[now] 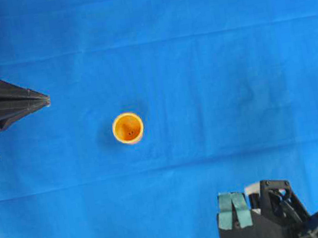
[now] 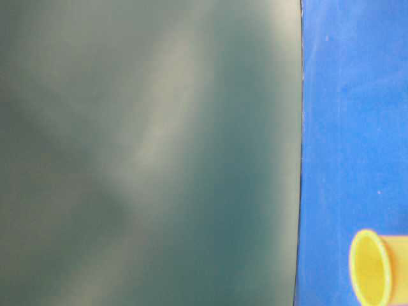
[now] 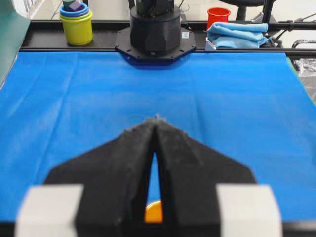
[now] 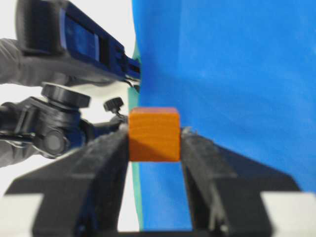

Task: Move the block forward with right arm.

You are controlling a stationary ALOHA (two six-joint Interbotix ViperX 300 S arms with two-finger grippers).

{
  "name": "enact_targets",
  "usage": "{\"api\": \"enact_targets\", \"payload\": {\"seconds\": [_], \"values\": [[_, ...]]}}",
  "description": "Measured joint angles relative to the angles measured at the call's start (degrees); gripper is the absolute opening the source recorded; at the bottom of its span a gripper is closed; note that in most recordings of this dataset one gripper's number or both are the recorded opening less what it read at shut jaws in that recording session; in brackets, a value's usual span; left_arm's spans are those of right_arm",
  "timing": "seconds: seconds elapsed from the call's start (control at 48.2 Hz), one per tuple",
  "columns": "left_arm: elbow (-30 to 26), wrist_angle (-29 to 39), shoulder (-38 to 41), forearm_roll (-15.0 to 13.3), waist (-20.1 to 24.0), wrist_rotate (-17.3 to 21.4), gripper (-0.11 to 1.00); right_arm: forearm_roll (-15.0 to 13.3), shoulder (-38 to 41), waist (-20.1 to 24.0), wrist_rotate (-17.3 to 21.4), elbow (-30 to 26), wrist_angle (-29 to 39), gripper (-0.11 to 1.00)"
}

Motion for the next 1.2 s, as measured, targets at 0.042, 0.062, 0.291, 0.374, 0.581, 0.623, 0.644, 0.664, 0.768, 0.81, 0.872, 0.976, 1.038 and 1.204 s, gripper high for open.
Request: {"api": "enact_targets", "payload": {"seconds": [0.042, 0.062, 0.291, 0.374, 0.581, 0.623, 0.644, 0.664, 0.768, 0.81, 0.872, 0.976, 1.038, 1.204], "values": [[0.0, 0.1, 0.0, 0.0, 0.1, 0.0, 0.02, 0.0, 0.0, 0.0, 0.1, -0.5, 0.1, 0.4], [0.0, 0.1, -0.1, 0.0, 0.1, 0.0, 0.02, 0.0, 0.0, 0.0, 0.1, -0.7, 0.1, 0.4], [0.0, 0.2, -0.1, 0.0, 0.1, 0.0, 0.02, 0.0, 0.0, 0.0, 0.3, -2.6, 1.4, 0.4], [0.0, 0.1, -0.1, 0.0, 0.0, 0.0, 0.02, 0.0, 0.0, 0.0, 0.3, -2.9, 1.8, 0.4], [0.0, 0.2, -0.1, 0.1, 0.0, 0.0, 0.02, -0.1, 0.0, 0.0, 0.2, -3.2, 2.4, 0.4], [0.0, 0.2, -0.1, 0.0, 0.1, 0.0, 0.02, -0.1, 0.0, 0.0, 0.2, -3.2, 2.6, 0.4], [0.0, 0.2, -0.1, 0.0, 0.1, 0.0, 0.02, 0.0, 0.0, 0.0, 0.2, -3.2, 2.8, 0.4], [0.0, 0.2, -0.1, 0.1, 0.1, 0.0, 0.02, 0.0, 0.0, 0.0, 0.3, -3.3, 3.0, 0.4], [0.0, 0.1, 0.0, 0.0, 0.1, -0.1, 0.02, 0.0, 0.0, 0.0, 0.3, -3.3, 3.2, 0.41], [0.0, 0.2, -0.1, 0.1, 0.1, -0.1, 0.02, -0.1, 0.0, 0.0, 0.3, -3.2, 3.2, 0.4], [0.0, 0.2, -0.1, 0.0, 0.0, -0.1, 0.02, 0.0, 0.0, 0.0, 0.3, -3.2, 3.2, 0.4], [0.0, 0.1, -0.1, 0.1, 0.1, -0.1, 0.02, 0.0, 0.0, 0.0, 0.3, -3.2, 3.3, 0.4], [0.0, 0.2, -0.1, 0.0, 0.1, -0.1, 0.02, 0.0, 0.0, 0.0, 0.4, -3.2, 3.3, 0.4], [0.0, 0.2, -0.1, 0.1, 0.1, -0.1, 0.02, 0.0, 0.0, 0.0, 0.3, -3.3, 3.3, 0.4]]}}
